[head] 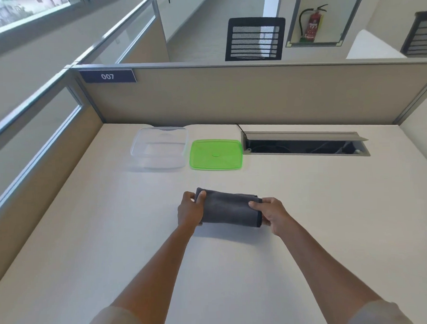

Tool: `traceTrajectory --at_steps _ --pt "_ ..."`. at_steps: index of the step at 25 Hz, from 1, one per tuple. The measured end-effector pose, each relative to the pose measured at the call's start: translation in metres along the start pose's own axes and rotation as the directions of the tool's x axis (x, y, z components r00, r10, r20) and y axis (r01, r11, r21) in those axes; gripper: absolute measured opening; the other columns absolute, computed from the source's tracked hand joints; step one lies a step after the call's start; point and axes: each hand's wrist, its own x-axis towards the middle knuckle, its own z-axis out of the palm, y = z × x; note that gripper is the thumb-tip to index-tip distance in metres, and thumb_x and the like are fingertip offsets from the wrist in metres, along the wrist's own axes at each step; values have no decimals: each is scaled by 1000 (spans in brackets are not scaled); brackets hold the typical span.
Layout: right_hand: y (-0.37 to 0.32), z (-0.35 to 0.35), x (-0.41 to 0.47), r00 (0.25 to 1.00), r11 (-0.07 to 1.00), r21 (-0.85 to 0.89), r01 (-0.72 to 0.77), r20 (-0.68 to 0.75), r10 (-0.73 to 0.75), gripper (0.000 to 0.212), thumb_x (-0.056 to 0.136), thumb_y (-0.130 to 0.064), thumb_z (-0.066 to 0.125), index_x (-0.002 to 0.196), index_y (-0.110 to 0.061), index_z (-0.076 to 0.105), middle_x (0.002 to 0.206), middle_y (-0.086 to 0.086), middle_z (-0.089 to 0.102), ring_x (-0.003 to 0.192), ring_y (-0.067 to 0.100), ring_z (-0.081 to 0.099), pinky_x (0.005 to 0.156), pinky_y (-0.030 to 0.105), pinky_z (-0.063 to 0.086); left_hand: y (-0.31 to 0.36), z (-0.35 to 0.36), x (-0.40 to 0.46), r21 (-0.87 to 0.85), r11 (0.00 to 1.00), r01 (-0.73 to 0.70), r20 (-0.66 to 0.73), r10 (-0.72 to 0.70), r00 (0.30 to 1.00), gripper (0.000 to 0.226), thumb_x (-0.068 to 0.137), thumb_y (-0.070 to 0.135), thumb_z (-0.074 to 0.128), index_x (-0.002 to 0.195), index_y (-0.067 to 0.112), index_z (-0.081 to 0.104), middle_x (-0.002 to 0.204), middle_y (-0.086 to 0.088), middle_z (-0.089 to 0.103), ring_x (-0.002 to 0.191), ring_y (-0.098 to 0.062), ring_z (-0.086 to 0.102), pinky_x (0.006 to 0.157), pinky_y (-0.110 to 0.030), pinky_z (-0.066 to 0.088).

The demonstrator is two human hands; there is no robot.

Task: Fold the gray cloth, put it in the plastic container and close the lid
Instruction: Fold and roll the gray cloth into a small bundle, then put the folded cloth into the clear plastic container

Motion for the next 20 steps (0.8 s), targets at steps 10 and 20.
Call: traceTrajectory --at_steps 10,20 --pt "-32 98 9 935 926 -135 354 65 -348 18 83 -15 75 88 -24 60 90 10 63 80 22 57 72 35 47 11 -109 46 -81 992 -99 59 104 993 37 93 36 63 113 8 50 110 -9 59 92 -24 65 54 -39 62" --pt "-104 200 40 907 905 -92 416 109 -406 8 88 -14 68 89 -20 62 92 5 65 81 19 58 72 35 49 52 -188 127 50 956 -288 -65 291 955 30 96 39 60 108 12 55 98 -9 66 83 -26 67 47 -28 55"
